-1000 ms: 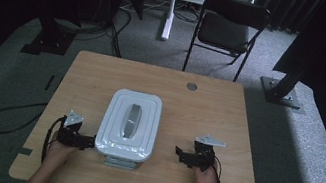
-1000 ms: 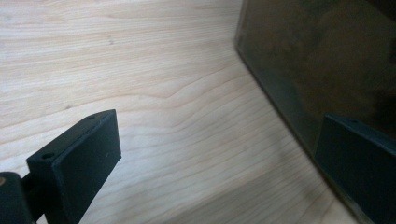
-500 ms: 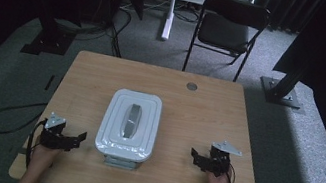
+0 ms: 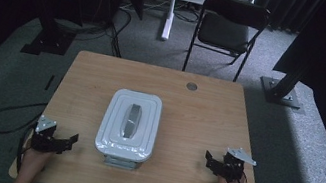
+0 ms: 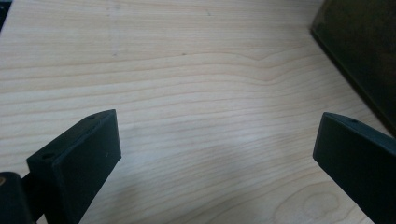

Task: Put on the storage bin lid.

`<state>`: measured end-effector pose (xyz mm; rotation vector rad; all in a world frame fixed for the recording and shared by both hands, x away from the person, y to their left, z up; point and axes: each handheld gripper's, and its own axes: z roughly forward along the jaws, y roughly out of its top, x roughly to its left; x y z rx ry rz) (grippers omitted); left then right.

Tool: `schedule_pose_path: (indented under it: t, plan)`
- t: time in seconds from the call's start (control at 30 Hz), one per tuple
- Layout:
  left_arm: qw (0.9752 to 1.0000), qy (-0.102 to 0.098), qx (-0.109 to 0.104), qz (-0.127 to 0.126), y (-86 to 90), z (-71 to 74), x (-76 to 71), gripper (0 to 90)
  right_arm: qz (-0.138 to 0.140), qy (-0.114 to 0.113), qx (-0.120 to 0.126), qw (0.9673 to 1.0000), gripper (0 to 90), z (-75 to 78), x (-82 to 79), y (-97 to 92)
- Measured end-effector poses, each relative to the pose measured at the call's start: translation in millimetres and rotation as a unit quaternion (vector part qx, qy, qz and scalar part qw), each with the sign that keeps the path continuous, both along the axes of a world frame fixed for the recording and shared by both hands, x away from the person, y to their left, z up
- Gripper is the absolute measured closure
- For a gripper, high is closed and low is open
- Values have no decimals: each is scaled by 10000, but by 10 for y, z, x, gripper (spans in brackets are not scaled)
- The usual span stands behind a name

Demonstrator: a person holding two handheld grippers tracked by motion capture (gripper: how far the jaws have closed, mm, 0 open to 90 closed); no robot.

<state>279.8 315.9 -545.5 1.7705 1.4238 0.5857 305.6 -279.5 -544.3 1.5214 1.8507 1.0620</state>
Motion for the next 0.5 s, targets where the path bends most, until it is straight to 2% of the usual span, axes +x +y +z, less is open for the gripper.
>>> schedule_pose_path:
  t: [0.17, 0.27, 0.4, 0.5]
  plan:
    - [9998, -129, 95, 130, 61, -1, -62, 17, -180, -30, -138, 9997, 120, -29, -70, -84]
    - [9997, -163, 77, 185, 89, 5, -91, 17, -190, -5, -176, 9997, 120, -43, -101, -118]
    - [9993, -182, 165, 266, 127, 1, -148, 17, -205, 13, -151, 9997, 120, -50, -166, -169]
    - [9990, -207, 215, 337, 167, -8, -207, 18, -300, 19, -263, 9992, 120, -58, -224, -207]
